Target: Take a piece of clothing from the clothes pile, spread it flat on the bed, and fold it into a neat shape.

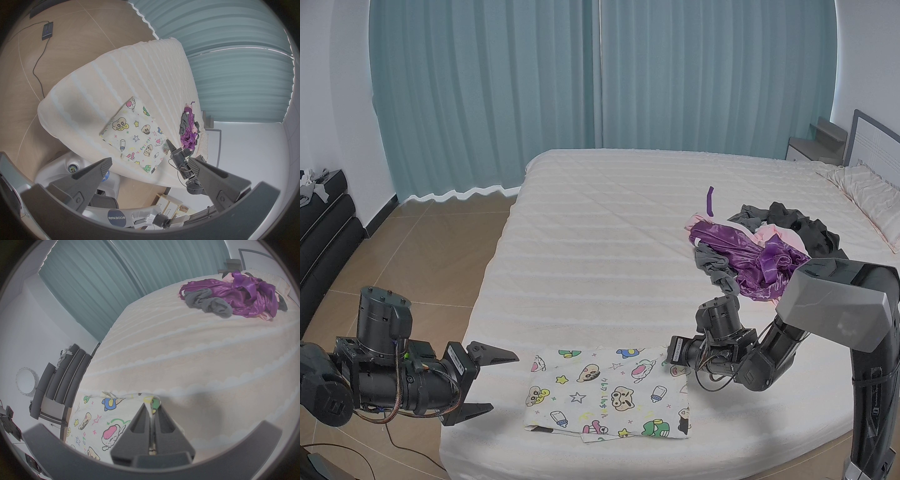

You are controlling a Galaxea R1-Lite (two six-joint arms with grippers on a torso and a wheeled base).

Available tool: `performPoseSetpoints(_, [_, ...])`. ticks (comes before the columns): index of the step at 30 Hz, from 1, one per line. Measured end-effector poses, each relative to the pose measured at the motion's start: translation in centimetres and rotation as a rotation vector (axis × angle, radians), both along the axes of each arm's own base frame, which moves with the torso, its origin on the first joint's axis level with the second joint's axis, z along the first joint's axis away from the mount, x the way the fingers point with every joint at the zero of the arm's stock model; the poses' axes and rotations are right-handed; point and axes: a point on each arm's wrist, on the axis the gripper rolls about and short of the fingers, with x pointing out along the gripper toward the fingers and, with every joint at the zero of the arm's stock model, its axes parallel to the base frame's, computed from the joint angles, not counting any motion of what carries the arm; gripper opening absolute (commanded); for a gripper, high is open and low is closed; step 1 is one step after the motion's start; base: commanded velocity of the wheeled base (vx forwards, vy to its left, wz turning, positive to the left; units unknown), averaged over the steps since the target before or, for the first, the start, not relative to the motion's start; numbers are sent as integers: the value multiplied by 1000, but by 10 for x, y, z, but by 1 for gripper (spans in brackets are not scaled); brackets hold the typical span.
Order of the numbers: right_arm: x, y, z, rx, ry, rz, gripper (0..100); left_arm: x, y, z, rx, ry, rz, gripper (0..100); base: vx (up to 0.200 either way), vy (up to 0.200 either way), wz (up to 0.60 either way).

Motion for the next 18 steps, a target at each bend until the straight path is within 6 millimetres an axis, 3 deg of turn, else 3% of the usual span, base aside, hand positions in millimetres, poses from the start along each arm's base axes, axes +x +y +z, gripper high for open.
performPoseSetpoints(6, [-4, -5, 1, -6, 12, -7, 0, 0, 0, -1, 2, 4, 0, 100, 0, 0, 0])
performPoseSetpoints(7, [-5, -5, 1, -7, 13, -7, 100, 1, 0, -1, 2, 5, 0, 100, 0, 0, 0])
performPoseSetpoints(18, [-14, -23, 4, -23, 40, -46, 100, 3, 0, -3, 9, 4, 2, 100, 0, 0, 0])
